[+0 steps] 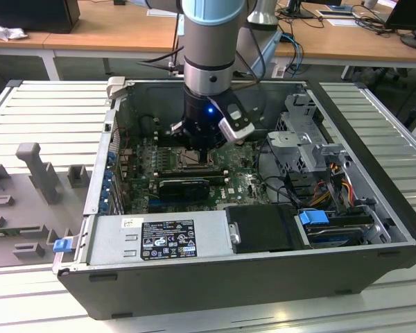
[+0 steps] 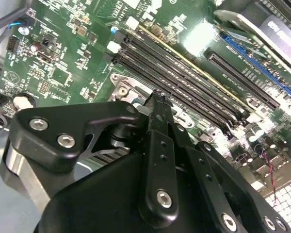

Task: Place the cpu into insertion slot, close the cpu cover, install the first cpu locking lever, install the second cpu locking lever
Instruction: 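Install the second cpu locking lever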

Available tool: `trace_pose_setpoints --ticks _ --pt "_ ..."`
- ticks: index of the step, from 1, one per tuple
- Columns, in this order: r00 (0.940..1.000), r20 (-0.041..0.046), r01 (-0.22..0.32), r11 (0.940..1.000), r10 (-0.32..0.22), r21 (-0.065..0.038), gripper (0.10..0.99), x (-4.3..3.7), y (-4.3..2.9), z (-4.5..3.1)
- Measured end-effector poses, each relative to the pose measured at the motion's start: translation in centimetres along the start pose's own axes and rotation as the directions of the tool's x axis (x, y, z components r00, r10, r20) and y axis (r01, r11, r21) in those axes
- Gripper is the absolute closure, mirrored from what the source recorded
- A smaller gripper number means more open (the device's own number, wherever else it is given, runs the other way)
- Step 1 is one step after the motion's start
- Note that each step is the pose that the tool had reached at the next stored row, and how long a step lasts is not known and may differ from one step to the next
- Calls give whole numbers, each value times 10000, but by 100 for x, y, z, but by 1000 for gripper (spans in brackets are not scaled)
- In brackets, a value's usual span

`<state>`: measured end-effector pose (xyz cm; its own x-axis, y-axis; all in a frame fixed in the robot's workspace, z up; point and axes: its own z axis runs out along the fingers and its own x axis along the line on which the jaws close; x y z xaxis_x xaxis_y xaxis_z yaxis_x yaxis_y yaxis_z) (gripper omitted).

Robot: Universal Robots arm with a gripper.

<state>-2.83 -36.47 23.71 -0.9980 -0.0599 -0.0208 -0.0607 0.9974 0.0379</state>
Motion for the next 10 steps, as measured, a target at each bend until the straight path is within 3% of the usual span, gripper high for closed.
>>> trace_pose_setpoints --ticks 6,10 --pt "10000 3 -1 10000 1 -46 980 151 -30 -2" --pt "9999 11 163 9996 -162 -234 980 256 -26 32"
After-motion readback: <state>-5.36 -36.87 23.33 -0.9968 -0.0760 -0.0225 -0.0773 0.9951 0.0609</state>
